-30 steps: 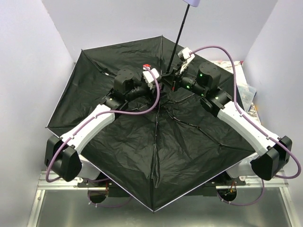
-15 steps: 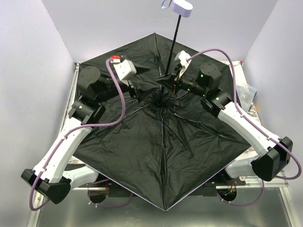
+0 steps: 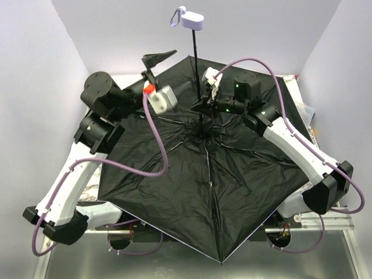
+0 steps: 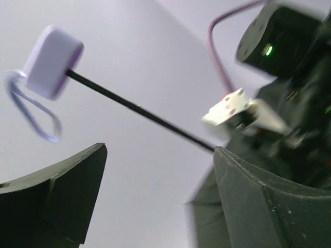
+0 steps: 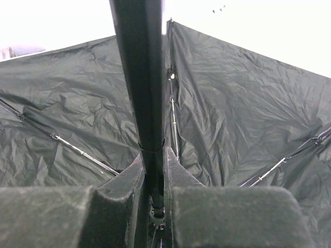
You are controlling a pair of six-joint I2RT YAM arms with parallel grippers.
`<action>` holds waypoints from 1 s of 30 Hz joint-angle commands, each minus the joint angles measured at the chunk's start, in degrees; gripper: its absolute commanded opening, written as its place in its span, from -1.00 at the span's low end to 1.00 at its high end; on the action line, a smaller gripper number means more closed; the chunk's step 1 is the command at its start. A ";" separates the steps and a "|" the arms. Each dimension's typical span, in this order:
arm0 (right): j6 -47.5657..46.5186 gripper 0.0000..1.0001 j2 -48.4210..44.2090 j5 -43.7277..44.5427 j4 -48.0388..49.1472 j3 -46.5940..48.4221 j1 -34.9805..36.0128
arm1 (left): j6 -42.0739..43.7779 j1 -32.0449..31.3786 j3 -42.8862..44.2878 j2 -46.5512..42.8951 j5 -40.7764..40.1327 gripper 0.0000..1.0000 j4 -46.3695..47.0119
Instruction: Open the umbrella
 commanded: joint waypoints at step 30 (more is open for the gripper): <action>-32.93 -0.99 9.51 30.47 -36.31 20.84 3.71 | 79.96 -5.90 1.18 2.68 -41.53 -0.02 -19.88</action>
